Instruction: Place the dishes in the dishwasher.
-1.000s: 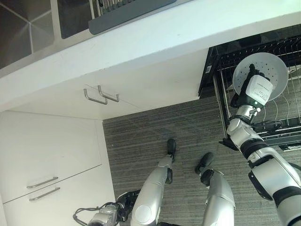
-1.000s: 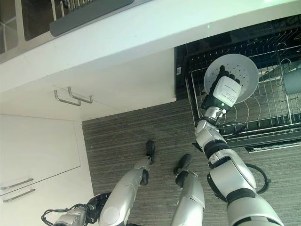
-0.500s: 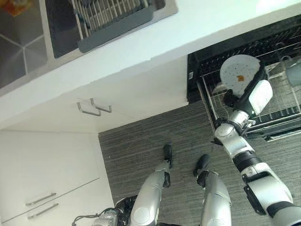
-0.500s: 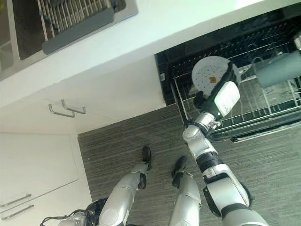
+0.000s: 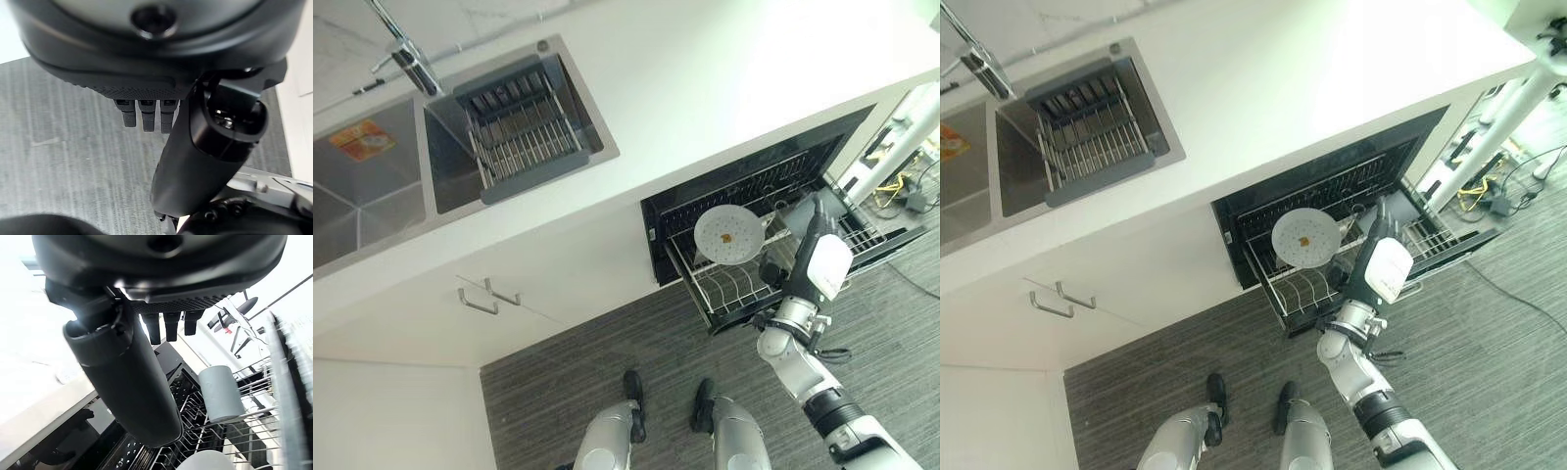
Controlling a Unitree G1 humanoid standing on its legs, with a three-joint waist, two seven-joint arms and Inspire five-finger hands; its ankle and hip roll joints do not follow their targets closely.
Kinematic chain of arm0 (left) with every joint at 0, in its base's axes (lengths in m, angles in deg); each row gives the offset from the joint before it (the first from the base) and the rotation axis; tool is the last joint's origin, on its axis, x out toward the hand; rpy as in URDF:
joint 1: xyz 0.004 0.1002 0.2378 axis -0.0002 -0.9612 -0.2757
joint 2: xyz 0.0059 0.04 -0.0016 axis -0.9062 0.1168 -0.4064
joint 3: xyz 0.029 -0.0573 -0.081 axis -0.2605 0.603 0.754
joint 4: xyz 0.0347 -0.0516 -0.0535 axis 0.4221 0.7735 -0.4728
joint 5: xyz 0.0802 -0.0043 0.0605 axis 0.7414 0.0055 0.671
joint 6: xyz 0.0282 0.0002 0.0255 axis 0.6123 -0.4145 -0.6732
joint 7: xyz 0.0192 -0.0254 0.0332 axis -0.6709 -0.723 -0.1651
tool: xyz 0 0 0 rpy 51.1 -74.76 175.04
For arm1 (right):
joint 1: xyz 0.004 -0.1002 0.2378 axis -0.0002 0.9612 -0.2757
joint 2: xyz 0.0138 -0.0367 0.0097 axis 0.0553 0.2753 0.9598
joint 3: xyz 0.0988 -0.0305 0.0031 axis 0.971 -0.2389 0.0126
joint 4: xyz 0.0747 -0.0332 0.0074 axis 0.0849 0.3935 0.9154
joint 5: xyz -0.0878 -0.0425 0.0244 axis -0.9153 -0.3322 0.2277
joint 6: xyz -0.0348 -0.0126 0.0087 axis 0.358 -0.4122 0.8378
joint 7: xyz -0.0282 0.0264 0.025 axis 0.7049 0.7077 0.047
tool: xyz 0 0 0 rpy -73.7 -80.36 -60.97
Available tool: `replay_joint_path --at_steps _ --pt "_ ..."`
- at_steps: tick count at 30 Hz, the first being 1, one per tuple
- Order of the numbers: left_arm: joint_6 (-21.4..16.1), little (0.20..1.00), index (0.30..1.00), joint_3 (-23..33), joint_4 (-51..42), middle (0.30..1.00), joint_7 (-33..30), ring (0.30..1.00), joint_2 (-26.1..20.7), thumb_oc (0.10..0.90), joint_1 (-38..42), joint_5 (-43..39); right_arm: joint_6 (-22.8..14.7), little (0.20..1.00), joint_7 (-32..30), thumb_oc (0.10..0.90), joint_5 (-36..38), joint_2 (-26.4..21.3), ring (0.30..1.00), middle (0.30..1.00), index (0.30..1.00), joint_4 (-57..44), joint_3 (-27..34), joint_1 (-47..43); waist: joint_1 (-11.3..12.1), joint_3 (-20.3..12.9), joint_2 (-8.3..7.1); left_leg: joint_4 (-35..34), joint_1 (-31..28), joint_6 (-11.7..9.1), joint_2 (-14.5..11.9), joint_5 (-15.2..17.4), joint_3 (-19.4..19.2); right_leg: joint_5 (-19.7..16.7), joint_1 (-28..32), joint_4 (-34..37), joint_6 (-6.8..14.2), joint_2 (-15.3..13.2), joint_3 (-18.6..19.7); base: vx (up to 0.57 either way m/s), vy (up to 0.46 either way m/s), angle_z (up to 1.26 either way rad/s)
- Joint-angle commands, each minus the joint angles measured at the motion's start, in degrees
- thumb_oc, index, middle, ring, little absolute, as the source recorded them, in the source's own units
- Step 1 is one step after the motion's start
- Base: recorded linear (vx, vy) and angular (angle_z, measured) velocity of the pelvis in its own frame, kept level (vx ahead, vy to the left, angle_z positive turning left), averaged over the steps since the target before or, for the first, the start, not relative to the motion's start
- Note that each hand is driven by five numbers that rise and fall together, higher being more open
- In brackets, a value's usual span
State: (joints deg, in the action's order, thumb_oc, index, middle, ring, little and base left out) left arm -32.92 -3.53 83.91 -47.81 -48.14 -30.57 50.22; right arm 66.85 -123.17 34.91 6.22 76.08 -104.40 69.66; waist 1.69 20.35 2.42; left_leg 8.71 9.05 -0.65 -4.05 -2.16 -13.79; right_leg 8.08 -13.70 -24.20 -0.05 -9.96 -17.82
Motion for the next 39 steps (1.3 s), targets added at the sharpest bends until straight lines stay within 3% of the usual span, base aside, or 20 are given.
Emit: replay_joint_path --at_steps 1,5,6,8,11,13,15,18,20,26,28,31,36,39 --pt "-1.9 0.900 0.900 0.1 0.1 0.900 1.1 0.900 2.6 0.800 -0.1 2.9 -9.9 0.900 0.0 0.800 -0.4 -2.5 0.900 0.900 0.900 -11.4 1.9 -2.5 -0.6 -2.9 -1.22 8.5 -0.9 -1.5 -1.4 10.9 0.6 -1.4 6.6 7.0 6.7 -1.5 1.5 0.00 -0.031 -0.04" --pt "-2.1 0.900 0.900 0.8 0.7 0.900 0.9 0.900 2.8 0.800 -0.6 4.3 -18.3 0.900 4.0 0.800 7.0 -2.1 0.900 0.900 0.900 -16.6 4.0 -0.1 -1.1 -5.2 -1.77 8.5 -2.2 -1.5 -1.8 11.4 0.2 -1.1 7.8 7.0 6.9 -1.4 1.6 0.00 -0.017 -0.01" --pt "-2.1 0.900 0.900 1.2 1.0 0.900 0.9 0.900 2.7 0.800 -0.8 5.1 -22.0 0.900 3.3 0.800 8.8 -1.9 0.900 0.900 0.900 -19.9 5.9 1.1 -1.6 -6.2 -1.95 8.5 -2.7 -1.6 -2.1 11.6 0.0 -1.0 8.3 7.0 7.0 -1.2 1.8 0.00 -0.031 -0.01" --pt "-2.4 0.900 0.900 1.5 1.4 0.900 0.8 0.900 2.9 0.800 -1.2 6.5 -24.5 0.900 3.5 0.800 11.0 -1.7 0.900 0.900 0.900 -22.9 9.0 3.7 -2.3 -7.3 -2.06 8.5 -3.2 -1.6 -2.3 12.0 -0.4 -0.7 8.8 7.0 7.1 -1.1 2.2 0.00 0.000 0.00" --pt "-2.7 0.900 0.900 2.2 2.5 0.900 1.3 0.900 2.4 0.800 -1.6 8.7 -29.4 0.900 -1.1 0.800 13.7 -2.4 0.900 0.900 0.900 -24.8 15.9 7.7 -4.0 -9.1 -2.23 8.5 -4.1 -1.7 -2.9 12.7 -1.5 0.0 9.4 7.0 7.3 -0.7 2.7 -0.01 -0.042 -0.22" --pt "-2.5 0.900 0.900 2.3 2.6 0.900 1.7 0.900 2.1 0.800 -1.6 9.0 -29.2 0.900 -2.4 0.800 14.1 -2.7 0.900 0.900 0.900 -24.2 18.0 8.9 -4.5 -9.5 -2.25 8.5 -4.3 -1.8 -3.0 12.8 -1.8 0.1 9.5 7.0 7.3 -0.5 2.9 0.01 -0.040 -0.20" --pt "-2.4 0.900 0.900 2.0 2.8 0.900 2.4 0.900 1.3 0.800 -1.8 9.1 -30.8 0.900 -4.4 0.800 22.1 -2.0 0.900 0.900 0.900 -16.2 25.8 12.3 -5.9 -10.5 -2.24 8.5 -4.7 -1.9 -3.3 12.9 -2.2 0.7 9.8 7.0 7.3 0.0 3.3 0.04 -0.084 -0.17" --pt "-2.5 0.900 0.900 1.6 2.6 0.900 2.2 0.900 0.8 0.800 -1.8 10.2 -29.3 0.900 -5.9 0.800 24.6 -1.2 0.900 0.900 0.900 -11.5 29.9 14.1 -6.4 -10.6 -2.18 8.5 -4.9 -2.0 -3.3 13.0 -2.4 0.7 9.8 7.0 7.3 0.2 3.6 0.04 -0.047 -0.06" --pt "-1.5 0.900 0.900 0.4 2.6 0.900 2.1 0.900 0.0 0.800 -1.3 8.5 -31.5 0.900 0.2 0.800 34.7 -1.1 0.900 0.900 0.900 -3.4 34.5 15.0 -6.6 -10.5 -1.90 8.5 -5.4 -1.8 -3.0 13.4 -2.5 0.9 10.3 7.0 7.1 0.2 3.3 0.07 -0.038 -0.05" --pt "-1.8 0.900 0.900 -1.4 3.0 0.900 1.7 0.900 -0.5 0.800 0.0 7.8 -33.3 0.900 12.1 0.800 50.2 1.3 0.900 0.900 0.900 8.2 33.9 14.3 -5.8 -9.8 -1.67 8.5 -5.9 -1.2 -2.6 13.7 -2.0 1.6 11.9 7.0 6.1 0.4 1.9 0.05 -0.001 0.03" --pt "-1.7 0.900 0.900 -2.0 3.0 0.900 1.5 0.900 -0.6 0.800 0.5 7.5 -32.5 0.900 14.0 0.800 52.1 1.8 0.900 0.900 0.900 11.3 33.4 13.8 -5.5 -9.4 -1.51 8.5 -6.0 -1.0 -2.3 13.6 -1.6 1.8 12.6 7.0 5.7 0.6 1.3 0.07 0.017 0.19" --pt "-2.6 0.900 0.900 -4.7 2.6 0.900 1.0 0.900 -0.7 0.800 3.8 4.3 -31.8 0.900 17.8 0.800 56.8 2.2 0.900 0.900 0.900 18.5 30.6 9.1 -4.1 -6.6 0.50 8.5 -3.8 -0.2 -1.3 12.4 0.9 1.7 12.2 7.0 3.8 1.6 -0.7 -0.02 0.080 0.30" --pt "-3.5 0.900 0.900 -5.6 2.4 0.900 0.9 0.900 -0.2 0.800 6.2 0.9 -30.4 0.900 22.5 0.800 60.5 2.3 0.900 0.900 0.900 23.9 28.7 4.7 -3.1 -3.7 2.15 8.5 -2.3 0.1 -0.6 11.2 2.6 1.4 11.5 7.0 2.8 2.3 -1.9 -0.03 0.042 0.25" --pt "-8.2 0.900 0.900 -5.5 0.4 0.900 1.3 0.900 1.5 0.800 7.1 -3.5 -26.4 0.900 28.3 0.800 68.5 3.1 0.900 0.900 0.900 28.3 28.2 1.5 -1.8 -0.8 3.99 8.5 -1.0 0.1 0.9 10.0 4.0 2.6 9.8 4.0 1.6 2.1 -2.2 0.05 0.101 0.30"
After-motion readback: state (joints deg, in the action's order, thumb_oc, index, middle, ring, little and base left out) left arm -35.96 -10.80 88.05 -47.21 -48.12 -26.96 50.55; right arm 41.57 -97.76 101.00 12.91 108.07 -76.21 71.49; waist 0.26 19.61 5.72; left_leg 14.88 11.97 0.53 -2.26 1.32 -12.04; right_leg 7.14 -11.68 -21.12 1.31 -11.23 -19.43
